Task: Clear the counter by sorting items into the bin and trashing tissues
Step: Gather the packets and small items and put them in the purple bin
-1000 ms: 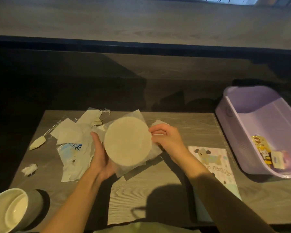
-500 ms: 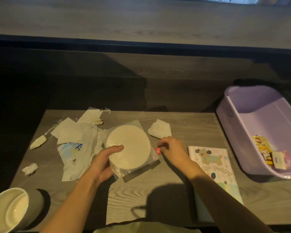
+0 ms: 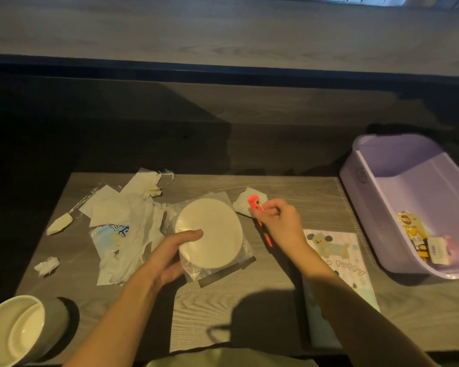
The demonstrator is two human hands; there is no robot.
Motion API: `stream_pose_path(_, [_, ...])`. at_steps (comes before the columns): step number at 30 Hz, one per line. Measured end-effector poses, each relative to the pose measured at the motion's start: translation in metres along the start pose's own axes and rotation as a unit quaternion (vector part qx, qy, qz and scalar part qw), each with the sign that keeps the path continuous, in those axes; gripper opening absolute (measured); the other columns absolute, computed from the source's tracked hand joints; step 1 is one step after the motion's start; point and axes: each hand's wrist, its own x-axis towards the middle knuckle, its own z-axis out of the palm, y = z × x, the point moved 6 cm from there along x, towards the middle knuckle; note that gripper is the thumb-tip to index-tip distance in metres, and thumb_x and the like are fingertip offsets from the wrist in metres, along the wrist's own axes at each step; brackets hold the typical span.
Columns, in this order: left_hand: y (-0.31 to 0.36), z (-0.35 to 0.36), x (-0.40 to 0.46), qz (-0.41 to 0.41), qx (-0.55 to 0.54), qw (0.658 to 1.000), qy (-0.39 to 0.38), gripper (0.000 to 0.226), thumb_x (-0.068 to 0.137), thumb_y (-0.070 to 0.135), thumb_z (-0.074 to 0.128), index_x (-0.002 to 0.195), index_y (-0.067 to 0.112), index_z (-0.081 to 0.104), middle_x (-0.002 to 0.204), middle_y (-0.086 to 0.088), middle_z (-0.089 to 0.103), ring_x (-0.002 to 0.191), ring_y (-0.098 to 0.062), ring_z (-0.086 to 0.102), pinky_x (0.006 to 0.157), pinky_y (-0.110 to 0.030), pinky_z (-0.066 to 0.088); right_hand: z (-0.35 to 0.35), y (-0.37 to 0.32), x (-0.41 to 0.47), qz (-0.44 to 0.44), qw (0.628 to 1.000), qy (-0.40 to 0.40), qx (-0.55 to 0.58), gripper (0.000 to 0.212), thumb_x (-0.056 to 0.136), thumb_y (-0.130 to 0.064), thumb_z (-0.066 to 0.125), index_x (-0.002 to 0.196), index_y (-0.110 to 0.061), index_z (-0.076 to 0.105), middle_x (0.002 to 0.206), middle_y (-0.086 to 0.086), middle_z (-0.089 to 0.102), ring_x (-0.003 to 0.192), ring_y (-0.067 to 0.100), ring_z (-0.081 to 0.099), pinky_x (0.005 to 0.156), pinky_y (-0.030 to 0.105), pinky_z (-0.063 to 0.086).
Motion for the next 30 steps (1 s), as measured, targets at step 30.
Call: stream_pose_path(30, [-0.010, 0.012, 0.008, -0.001, 0.001, 0.999, -0.033, 0.057, 0.049, 0.012, 0.085, 0.102, 0.008, 0.065, 0.092, -0.017, 0.075, 0.082, -0.029, 0.073, 0.068, -0.042, 0.060, -0.004, 0.054, -0.013, -0.011, 0.957, 0.004, -0.290, 0.032, 0.093, 0.000, 0.042, 0.119, -0.007, 0.059, 0.129, 0.013, 0.053, 0.112, 0.027, 0.054, 0.093, 0.031, 0.042])
